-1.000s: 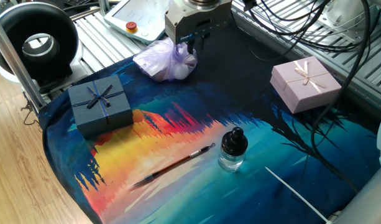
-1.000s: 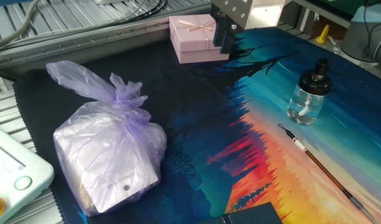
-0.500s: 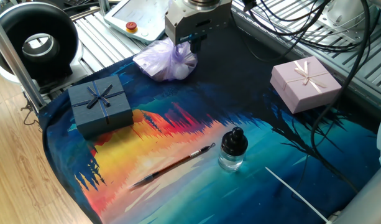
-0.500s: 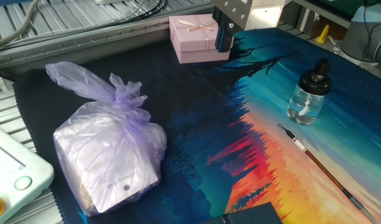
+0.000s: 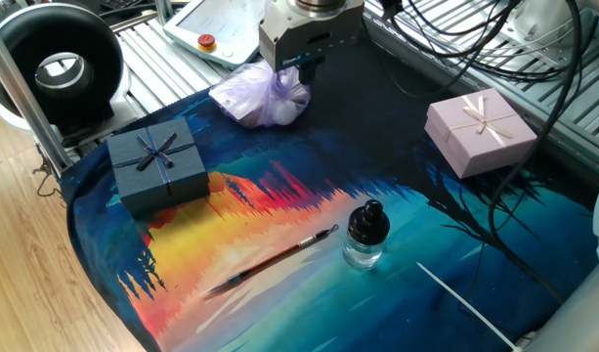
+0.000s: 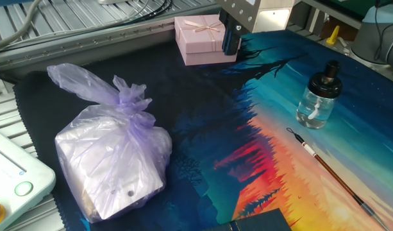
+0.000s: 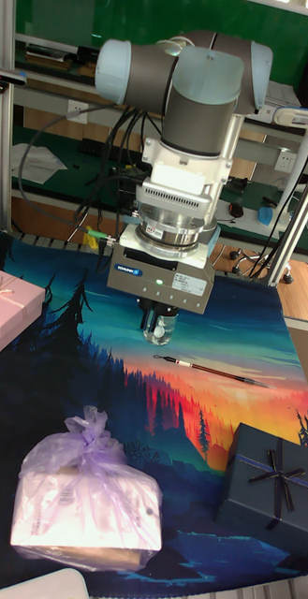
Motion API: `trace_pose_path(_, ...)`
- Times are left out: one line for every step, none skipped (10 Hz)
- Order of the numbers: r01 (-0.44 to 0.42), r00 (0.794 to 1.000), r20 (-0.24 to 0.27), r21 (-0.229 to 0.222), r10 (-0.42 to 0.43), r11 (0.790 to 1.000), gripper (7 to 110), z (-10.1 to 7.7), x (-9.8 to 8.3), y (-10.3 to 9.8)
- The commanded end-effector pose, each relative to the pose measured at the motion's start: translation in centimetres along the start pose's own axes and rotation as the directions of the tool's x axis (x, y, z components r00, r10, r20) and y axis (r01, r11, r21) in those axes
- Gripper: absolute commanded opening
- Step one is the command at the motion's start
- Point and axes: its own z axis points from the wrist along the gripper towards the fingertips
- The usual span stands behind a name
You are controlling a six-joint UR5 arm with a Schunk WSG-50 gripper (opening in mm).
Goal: Pick up a bag of things
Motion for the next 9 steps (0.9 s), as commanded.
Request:
trace_pose_path(-0.004,1.0,0.014,-0.019,0.004,1.0,7,0.4,-0.2,0.3)
trace_pose_path(-0.002,1.0,0.026,-0.026,0.003,1.0,7,0.9,-0.2,0.4)
trace_pose_path(-0.002,1.0,0.03,-0.027,0.003,1.0,7,1.2,-0.2,0.5)
trace_pose_path(-0.002,1.0,0.03,-0.026,0.003,1.0,7,1.4,-0.1,0.4)
trace_pose_path(0.002,0.999,0.038,-0.027,-0.001,1.0,7,1.7,-0.2,0.3)
trace_pose_path(0.006,0.999,0.048,-0.031,-0.004,1.0,7,2.0,-0.3,0.4)
trace_pose_path(0.009,0.998,0.062,-0.03,-0.007,1.0,7,2.7,-0.2,0.5)
trace_pose_path(-0.001,0.997,0.076,-0.024,0.002,1.0,7,3.5,0.1,0.8)
trace_pose_path(-0.013,0.996,0.088,-0.019,0.015,1.0,7,4.3,0.5,1.1)
